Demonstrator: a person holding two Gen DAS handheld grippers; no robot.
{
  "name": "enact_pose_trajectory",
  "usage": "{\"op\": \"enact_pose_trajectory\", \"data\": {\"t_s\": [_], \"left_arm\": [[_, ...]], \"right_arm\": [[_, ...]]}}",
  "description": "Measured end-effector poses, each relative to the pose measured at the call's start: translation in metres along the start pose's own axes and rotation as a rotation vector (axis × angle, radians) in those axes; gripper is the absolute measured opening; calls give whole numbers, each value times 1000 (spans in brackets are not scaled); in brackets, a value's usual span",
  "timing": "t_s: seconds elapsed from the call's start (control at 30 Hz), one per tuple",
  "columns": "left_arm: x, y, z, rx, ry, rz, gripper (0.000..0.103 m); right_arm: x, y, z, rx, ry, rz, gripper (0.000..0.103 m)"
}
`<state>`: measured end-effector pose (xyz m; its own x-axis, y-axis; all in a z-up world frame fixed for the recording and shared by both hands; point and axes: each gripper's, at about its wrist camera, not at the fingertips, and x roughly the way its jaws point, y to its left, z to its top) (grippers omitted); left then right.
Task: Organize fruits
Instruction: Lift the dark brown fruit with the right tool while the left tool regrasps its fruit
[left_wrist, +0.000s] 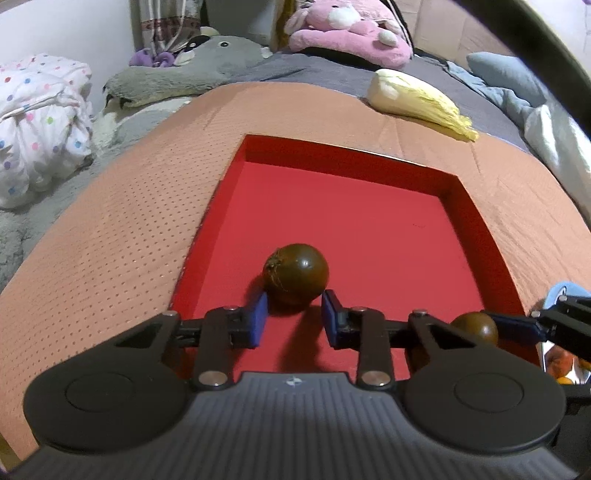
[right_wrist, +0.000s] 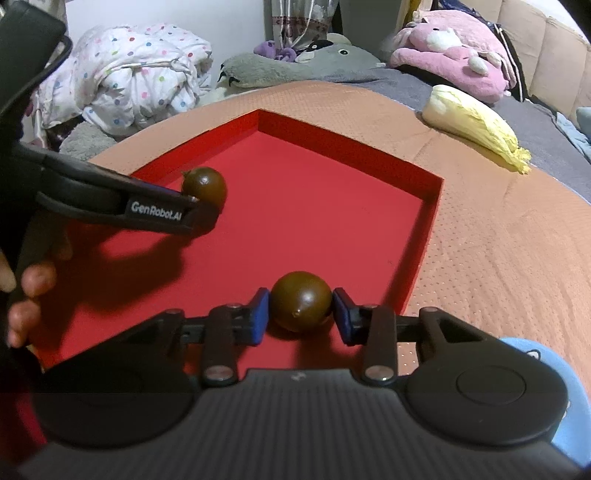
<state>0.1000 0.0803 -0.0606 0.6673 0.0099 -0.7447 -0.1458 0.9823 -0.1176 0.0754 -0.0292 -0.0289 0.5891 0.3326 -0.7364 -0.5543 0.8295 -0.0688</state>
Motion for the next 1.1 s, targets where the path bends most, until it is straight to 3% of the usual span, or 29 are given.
{"op": "enact_pose_trajectory", "data": {"t_s": [0.4,0.8,0.83,0.87,0.93,1.1], "left_arm": [[-10,-5,-2,-20,-21,-49,34],[-20,-16,-9,-10,-6,-31,33],[-20,-17,-9,-16,-3,-28,39],[-18,-18,-10,-25,13,-36,57],[-16,-21,-10,-20,17,-21,70],[-8,-24,-4,20,7,-4,70]], "right_arm": [[-27,-10,1,51,-45,6,40],[-51,-11,-5,47,-76,22,40],[-53,-12,-6,49,-78,20,40],[-54,-13,-7,53,-80,20,40],[-57,-15,-10,61,-81,22,40],[-58,-20,-14,64,-73,24,40]]}}
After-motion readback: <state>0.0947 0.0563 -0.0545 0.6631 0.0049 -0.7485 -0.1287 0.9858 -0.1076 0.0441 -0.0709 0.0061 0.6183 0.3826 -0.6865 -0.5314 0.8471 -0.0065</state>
